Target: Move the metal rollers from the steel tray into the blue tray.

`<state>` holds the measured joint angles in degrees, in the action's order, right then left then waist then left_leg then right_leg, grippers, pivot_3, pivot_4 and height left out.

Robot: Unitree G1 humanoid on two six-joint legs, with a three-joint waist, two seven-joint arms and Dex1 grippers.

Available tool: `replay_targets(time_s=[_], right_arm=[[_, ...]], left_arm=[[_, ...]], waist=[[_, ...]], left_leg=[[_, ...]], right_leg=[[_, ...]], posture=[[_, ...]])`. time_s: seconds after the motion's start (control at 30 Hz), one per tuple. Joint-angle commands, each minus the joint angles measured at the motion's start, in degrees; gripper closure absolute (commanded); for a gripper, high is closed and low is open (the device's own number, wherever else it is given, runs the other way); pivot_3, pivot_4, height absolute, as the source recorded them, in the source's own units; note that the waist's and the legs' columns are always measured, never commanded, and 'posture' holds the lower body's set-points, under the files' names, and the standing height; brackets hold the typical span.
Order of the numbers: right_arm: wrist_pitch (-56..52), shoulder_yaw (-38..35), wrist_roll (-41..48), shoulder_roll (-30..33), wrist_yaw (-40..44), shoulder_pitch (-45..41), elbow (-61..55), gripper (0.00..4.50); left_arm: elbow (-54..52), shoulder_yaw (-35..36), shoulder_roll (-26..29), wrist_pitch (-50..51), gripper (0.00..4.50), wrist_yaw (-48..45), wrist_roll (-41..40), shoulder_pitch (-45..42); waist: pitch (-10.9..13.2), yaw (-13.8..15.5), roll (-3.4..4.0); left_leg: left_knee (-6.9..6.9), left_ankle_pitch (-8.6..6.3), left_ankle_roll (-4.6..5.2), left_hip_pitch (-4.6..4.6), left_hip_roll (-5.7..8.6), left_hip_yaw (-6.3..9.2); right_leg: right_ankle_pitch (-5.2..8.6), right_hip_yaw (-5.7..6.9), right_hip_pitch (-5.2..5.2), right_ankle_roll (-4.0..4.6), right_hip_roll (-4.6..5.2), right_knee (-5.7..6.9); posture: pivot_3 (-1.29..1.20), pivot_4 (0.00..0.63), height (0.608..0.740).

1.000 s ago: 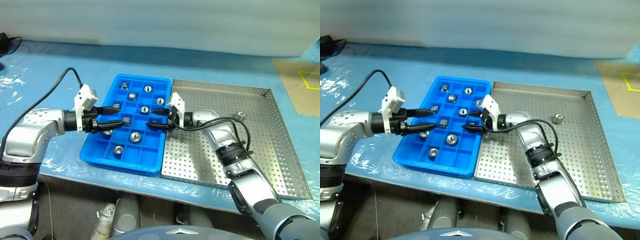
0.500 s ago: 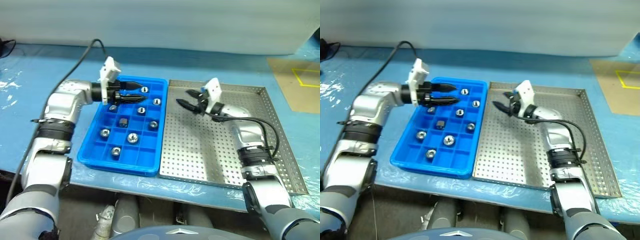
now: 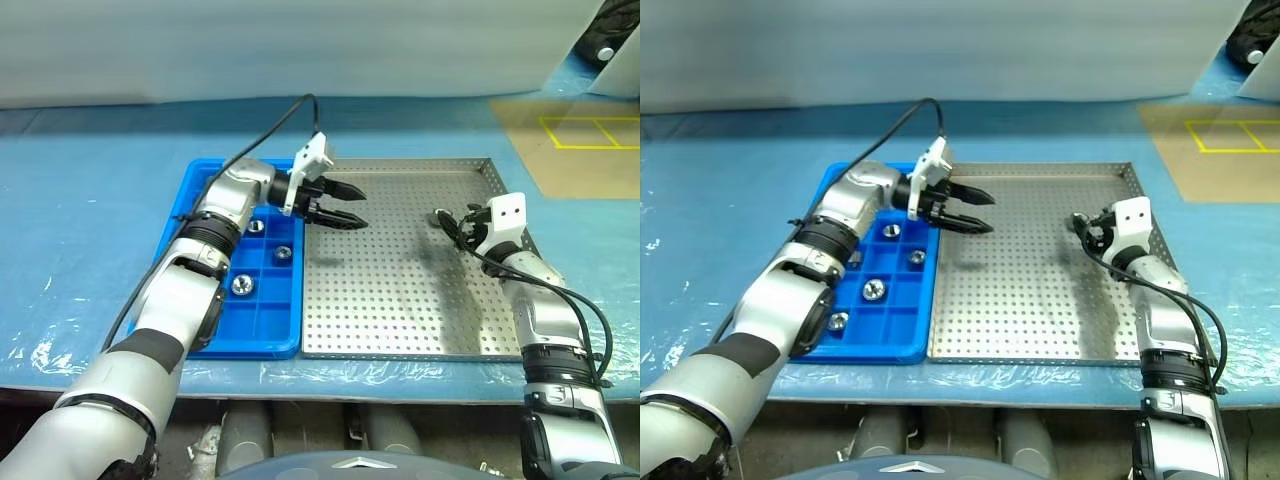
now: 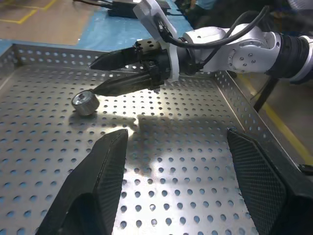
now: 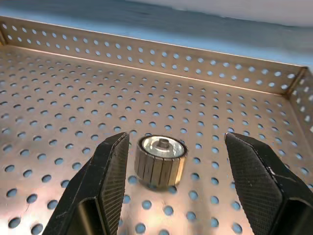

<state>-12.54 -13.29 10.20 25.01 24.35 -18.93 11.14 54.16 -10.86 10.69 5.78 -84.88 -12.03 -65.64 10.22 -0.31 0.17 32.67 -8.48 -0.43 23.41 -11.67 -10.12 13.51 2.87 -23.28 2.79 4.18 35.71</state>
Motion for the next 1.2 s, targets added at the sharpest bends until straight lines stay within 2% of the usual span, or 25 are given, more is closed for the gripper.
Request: replay_targets(time_s=[0.03, 0.2, 0.57, 0.8, 0.9, 0.97, 1.1, 1.2], right_arm=[[0.4, 0.3, 0.5, -1.1, -1.2, -0.1, -3.2, 1.32], [2.3, 1.2, 0.0, -2.8, -1.7, -1.7, 1.7, 1.32], [13.1, 3.0, -3.2, -3.8, -3.0, -12.6, 27.2, 1.32], [16.8, 4.7, -4.3, -4.7, -2.5, -14.5, 32.2, 1.32], [17.3, 5.1, -4.9, -4.6, -3.1, -14.2, 32.4, 1.9], [17.3, 5.4, -5.5, -4.4, -3.7, -14.2, 32.6, 2.51], [17.0, 5.5, -4.2, -4.8, -0.6, -13.2, 30.0, 2.81], [15.6, 6.7, -5.4, -4.8, -1.0, -13.4, 28.0, 2.81]], left_arm=[[1.0, 1.4, -0.2, -1.6, 1.1, -1.0, 0.4, -2.3], [0.2, 1.5, 0.0, -1.3, 1.1, -1.6, 0.9, -0.9], [-5.0, 1.8, 1.9, 1.2, 1.1, -0.7, 0.8, 2.7], [-7.6, 2.0, 2.9, 3.0, 1.1, 0.1, 0.8, 4.0], [-8.4, 2.0, 3.7, 3.4, 1.1, 0.2, 0.9, 4.6], [-8.6, 2.0, 4.1, 2.9, 1.1, 0.6, 1.2, 4.7], [-8.3, 2.8, 4.7, 1.7, 1.1, 1.4, 1.1, 4.2], [-7.1, 3.6, 5.8, 1.0, 1.1, 1.9, 1.3, 2.8]], waist=[[0.0, -0.4, 0.0], [0.0, -0.4, 0.0], [0.0, -0.4, 0.02], [0.0, -0.1, 0.02], [0.0, -0.1, 0.02], [0.0, -0.1, 0.02], [0.0, -0.1, 0.02], [0.0, -0.1, 0.02]], left_leg=[[0.06, 0.0, 0.0, 0.0, -0.01, 0.01], [0.14, -0.03, 0.05, -0.14, -0.02, 0.01], [0.22, -0.14, 0.25, -0.02, -0.08, 0.01], [0.25, -0.15, 0.26, -0.02, -0.12, 0.0], [0.28, -0.15, 0.26, -0.03, -0.13, 0.0], [0.28, -0.15, 0.26, -0.04, -0.13, 0.0], [0.28, -0.15, 0.25, -0.03, -0.14, 0.0], [0.27, -0.15, 0.25, -0.03, -0.14, 0.0]], right_leg=[[0.0, 0.0, 0.03, 0.0, 0.0, 0.0], [0.0, -0.01, 0.23, 0.0, 0.05, -0.01], [0.0, 0.0, 0.23, 0.01, 0.14, -0.1], [0.0, 0.01, 0.23, 0.02, 0.13, -0.07], [0.0, 0.01, 0.24, 0.02, 0.13, -0.05], [0.0, 0.01, 0.24, 0.02, 0.12, -0.04], [0.0, 0.01, 0.24, 0.02, 0.12, -0.05], [0.0, 0.01, 0.24, 0.02, 0.12, -0.06]], posture=[[-0.39, 0.15, 0.74], [-0.37, 0.15, 0.74], [-0.31, 0.15, 0.74], [-0.29, 0.15, 0.74], [-0.29, 0.15, 0.74], [-0.29, 0.15, 0.74], [-0.28, 0.15, 0.74], [-0.28, 0.15, 0.74]])
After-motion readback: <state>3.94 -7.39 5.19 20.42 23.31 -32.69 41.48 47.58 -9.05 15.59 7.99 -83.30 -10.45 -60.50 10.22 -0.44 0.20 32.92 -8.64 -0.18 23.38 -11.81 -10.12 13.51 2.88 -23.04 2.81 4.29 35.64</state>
